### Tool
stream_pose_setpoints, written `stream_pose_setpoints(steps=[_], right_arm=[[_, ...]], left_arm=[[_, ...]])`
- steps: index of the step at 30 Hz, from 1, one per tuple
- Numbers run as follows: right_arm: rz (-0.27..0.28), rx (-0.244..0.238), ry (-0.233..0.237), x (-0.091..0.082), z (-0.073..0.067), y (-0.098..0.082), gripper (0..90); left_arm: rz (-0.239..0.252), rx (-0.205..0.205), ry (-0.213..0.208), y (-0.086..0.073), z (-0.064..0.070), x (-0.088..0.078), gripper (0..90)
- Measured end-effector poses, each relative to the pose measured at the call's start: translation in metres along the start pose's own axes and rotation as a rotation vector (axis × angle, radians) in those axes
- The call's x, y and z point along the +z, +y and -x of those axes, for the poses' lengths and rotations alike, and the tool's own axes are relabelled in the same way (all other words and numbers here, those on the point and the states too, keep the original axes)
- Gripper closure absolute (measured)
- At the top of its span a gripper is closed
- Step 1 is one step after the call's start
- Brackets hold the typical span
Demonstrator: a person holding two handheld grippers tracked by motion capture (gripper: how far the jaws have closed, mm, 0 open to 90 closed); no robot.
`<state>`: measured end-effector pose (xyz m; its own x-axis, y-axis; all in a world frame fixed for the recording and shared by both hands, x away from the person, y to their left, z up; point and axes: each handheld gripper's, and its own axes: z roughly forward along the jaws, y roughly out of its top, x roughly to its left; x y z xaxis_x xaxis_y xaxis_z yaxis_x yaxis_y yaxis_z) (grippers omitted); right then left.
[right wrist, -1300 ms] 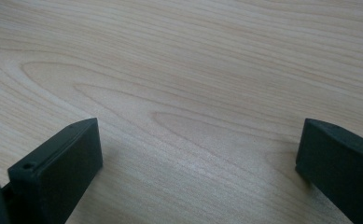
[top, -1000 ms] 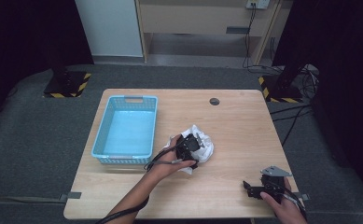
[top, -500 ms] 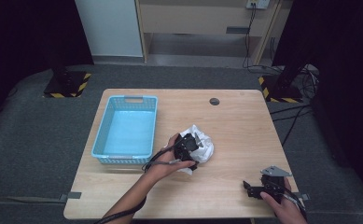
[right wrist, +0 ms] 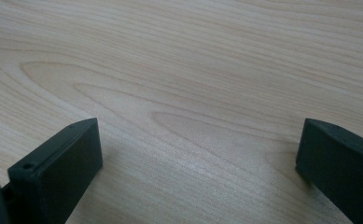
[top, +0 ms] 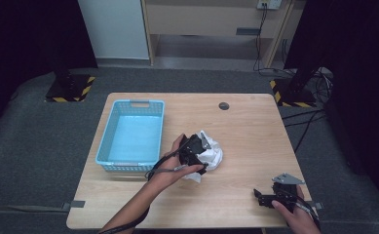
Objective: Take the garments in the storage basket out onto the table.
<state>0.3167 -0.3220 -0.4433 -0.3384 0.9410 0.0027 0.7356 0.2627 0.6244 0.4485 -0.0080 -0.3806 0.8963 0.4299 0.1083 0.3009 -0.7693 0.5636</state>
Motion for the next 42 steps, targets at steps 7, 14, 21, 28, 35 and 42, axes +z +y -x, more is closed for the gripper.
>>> stream_pose_setpoints(steps=[7, 14, 21, 28, 35, 42], right_arm=[[0.000, 0.000, 0.000, 0.000, 0.000, 0.000, 0.3], [0.000, 0.000, 0.000, 0.000, 0.000, 0.000, 0.3], [0.000, 0.000, 0.000, 0.000, 0.000, 0.000, 0.3], [0.000, 0.000, 0.000, 0.000, 0.000, 0.000, 0.3], [0.000, -0.001, 0.000, 0.000, 0.000, 0.000, 0.3], [0.000, -0.001, 0.000, 0.000, 0.000, 0.000, 0.3]], left_arm=[[0.029, 0.047, -0.008, 0.008, 0.013, -0.009, 4.9], [0.057, 0.049, -0.021, 0.005, 0.023, -0.015, 4.0], [0.113, 0.025, -0.049, -0.005, 0.023, -0.020, 4.1], [0.102, 0.014, -0.071, -0.019, 0.031, -0.017, 3.9], [0.132, 0.011, -0.097, -0.025, 0.038, -0.011, 3.7], [0.186, 0.007, -0.096, -0.023, 0.040, -0.010, 3.7]])
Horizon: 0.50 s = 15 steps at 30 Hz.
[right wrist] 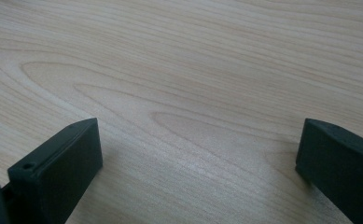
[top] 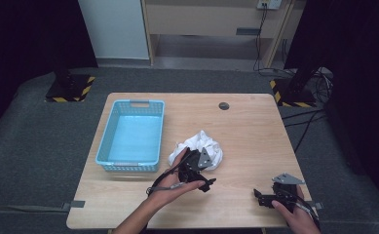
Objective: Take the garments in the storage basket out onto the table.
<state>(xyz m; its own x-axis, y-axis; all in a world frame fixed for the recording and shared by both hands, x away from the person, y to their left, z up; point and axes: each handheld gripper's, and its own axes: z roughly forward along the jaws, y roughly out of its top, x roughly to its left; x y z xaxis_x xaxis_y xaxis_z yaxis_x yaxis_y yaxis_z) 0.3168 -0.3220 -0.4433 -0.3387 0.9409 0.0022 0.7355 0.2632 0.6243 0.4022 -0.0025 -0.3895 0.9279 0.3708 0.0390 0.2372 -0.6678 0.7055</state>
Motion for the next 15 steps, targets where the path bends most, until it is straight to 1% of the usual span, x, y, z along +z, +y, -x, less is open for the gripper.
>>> stream_pose_setpoints(steps=[3, 6, 8, 10, 11, 12, 15], right_arm=[[0.000, 0.000, 0.000, 0.000, 0.000, 0.000, 0.3], [0.000, 0.000, 0.000, 0.000, 0.000, 0.000, 0.3], [0.000, 0.000, 0.000, 0.000, 0.000, 0.000, 0.3], [0.000, 0.000, 0.000, 0.000, 0.000, 0.000, 0.3], [0.000, 0.000, 0.000, 0.000, 0.000, 0.000, 0.3], [0.000, 0.000, 0.000, 0.000, 0.000, 0.000, 0.3], [-0.001, 0.000, 0.000, 0.000, 0.000, 0.000, 0.3]], left_arm=[[0.009, -0.007, -0.002, -0.006, 0.002, -0.008, 3.7], [0.006, -0.003, 0.006, -0.011, 0.003, -0.013, 3.7], [0.008, -0.014, 0.003, -0.016, 0.003, -0.017, 3.7], [0.005, -0.014, 0.004, -0.021, 0.003, -0.020, 3.7], [-0.001, -0.021, 0.006, -0.026, 0.003, -0.024, 3.7], [-0.001, -0.021, 0.006, -0.026, 0.003, -0.024, 3.7], [-0.005, -0.047, 0.010, -0.034, 0.002, -0.030, 3.8]])
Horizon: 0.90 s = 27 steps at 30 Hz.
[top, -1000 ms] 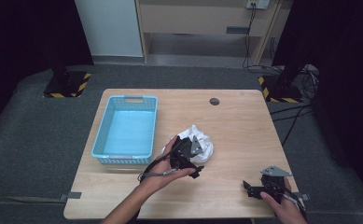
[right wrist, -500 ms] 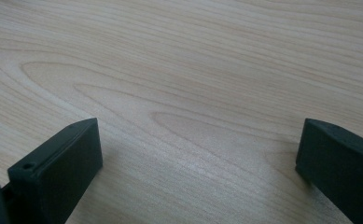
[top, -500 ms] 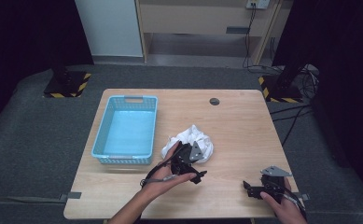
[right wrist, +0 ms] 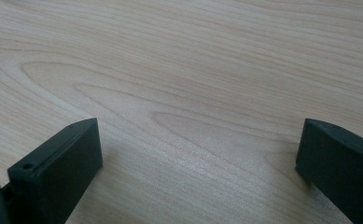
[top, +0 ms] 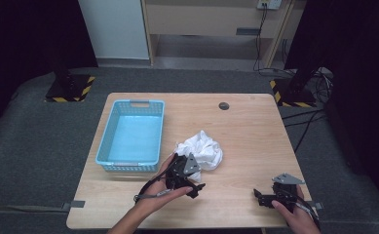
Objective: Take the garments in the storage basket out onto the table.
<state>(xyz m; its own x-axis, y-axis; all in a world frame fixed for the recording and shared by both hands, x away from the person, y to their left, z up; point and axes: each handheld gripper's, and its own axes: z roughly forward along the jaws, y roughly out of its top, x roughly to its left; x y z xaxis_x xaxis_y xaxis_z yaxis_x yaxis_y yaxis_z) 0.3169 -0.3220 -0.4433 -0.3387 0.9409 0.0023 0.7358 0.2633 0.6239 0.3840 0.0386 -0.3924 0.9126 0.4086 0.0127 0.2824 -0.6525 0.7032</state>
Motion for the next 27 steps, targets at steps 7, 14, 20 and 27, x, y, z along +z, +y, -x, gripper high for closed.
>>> stream_pose_setpoints(steps=[7, 14, 20, 27], right_arm=[[0.000, 0.000, 0.000, 0.000, 0.000, 0.000, 0.3], [0.000, 0.000, 0.000, 0.000, 0.000, 0.000, 0.3], [0.000, 0.000, 0.000, 0.000, 0.000, 0.000, 0.3], [0.000, -0.001, 0.000, 0.000, 0.000, 0.000, 0.3]], left_arm=[[-0.022, -0.028, 0.015, -0.015, -0.002, -0.012, 3.1], [-0.052, -0.053, 0.037, -0.027, -0.001, -0.022, 3.2], [-0.080, -0.077, 0.040, -0.038, 0.000, -0.032, 3.1], [-0.112, -0.098, 0.042, -0.055, 0.004, -0.038, 3.7]])
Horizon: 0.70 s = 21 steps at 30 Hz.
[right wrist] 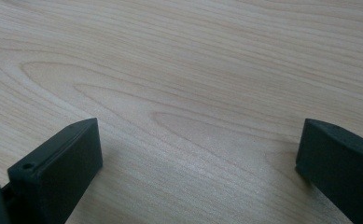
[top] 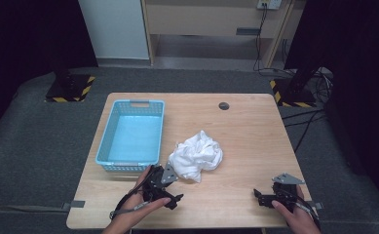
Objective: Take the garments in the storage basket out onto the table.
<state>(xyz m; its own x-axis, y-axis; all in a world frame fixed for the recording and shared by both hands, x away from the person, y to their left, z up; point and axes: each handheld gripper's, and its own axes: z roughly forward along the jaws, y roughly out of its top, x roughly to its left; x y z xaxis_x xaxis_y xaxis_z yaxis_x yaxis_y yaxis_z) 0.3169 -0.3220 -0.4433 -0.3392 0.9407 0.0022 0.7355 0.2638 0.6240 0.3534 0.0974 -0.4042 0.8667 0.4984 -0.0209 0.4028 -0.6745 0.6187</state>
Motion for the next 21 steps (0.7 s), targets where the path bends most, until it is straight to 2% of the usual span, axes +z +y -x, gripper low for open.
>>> stream_pose_setpoints(steps=[7, 12, 16, 21], right_arm=[[0.000, 0.000, 0.000, 0.000, 0.000, 0.000, 0.2], [0.000, 0.000, 0.000, 0.000, 0.000, 0.000, 0.3], [0.000, 0.000, 0.000, 0.000, 0.000, 0.000, 0.3], [0.000, 0.000, 0.000, 0.000, 0.000, 0.000, 0.3]], left_arm=[[-0.014, -0.043, -0.006, -0.018, -0.006, 0.004, 3.7], [-0.043, -0.045, -0.012, -0.027, -0.008, 0.009, 3.9], [-0.069, -0.027, -0.005, -0.031, -0.008, 0.015, 4.0], [-0.076, -0.028, -0.001, -0.036, -0.011, 0.022, 3.9]])
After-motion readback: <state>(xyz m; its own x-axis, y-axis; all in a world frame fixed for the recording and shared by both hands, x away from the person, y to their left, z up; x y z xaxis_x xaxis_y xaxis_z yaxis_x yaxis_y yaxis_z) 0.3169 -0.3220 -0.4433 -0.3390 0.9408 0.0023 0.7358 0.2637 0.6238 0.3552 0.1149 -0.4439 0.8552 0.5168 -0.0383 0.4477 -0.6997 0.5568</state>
